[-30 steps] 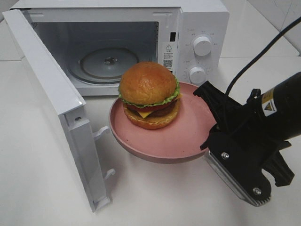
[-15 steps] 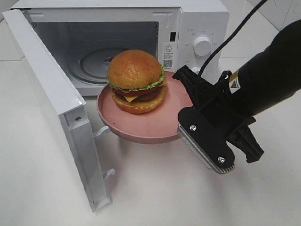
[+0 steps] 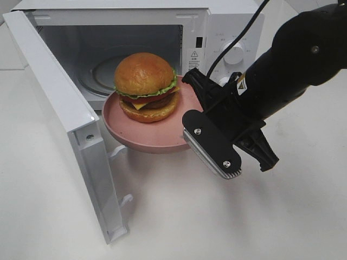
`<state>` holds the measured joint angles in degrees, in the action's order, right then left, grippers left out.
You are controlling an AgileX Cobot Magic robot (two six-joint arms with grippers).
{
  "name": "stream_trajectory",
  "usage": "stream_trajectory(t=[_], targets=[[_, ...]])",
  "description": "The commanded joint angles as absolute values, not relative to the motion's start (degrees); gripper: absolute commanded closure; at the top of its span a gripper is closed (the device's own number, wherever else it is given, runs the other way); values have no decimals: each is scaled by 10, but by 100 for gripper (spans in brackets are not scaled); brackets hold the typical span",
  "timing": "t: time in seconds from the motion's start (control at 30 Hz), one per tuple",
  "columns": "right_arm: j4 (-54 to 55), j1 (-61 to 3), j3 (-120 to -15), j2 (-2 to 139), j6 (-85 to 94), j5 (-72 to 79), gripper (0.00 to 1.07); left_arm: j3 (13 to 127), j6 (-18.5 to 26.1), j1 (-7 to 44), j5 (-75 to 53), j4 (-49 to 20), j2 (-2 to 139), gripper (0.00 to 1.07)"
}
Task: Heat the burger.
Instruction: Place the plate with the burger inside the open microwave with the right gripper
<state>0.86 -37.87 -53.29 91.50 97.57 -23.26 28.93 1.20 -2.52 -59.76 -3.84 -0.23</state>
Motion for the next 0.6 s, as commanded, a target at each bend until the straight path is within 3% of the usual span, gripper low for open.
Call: stream_trajectory(t=[0.03, 0.6], targets=[[7, -381, -566, 928, 977, -199, 107, 289, 11, -23, -592, -37, -14, 4], [9, -381, -657, 1008, 975, -202, 107, 289, 11, -23, -592, -37, -14, 4]])
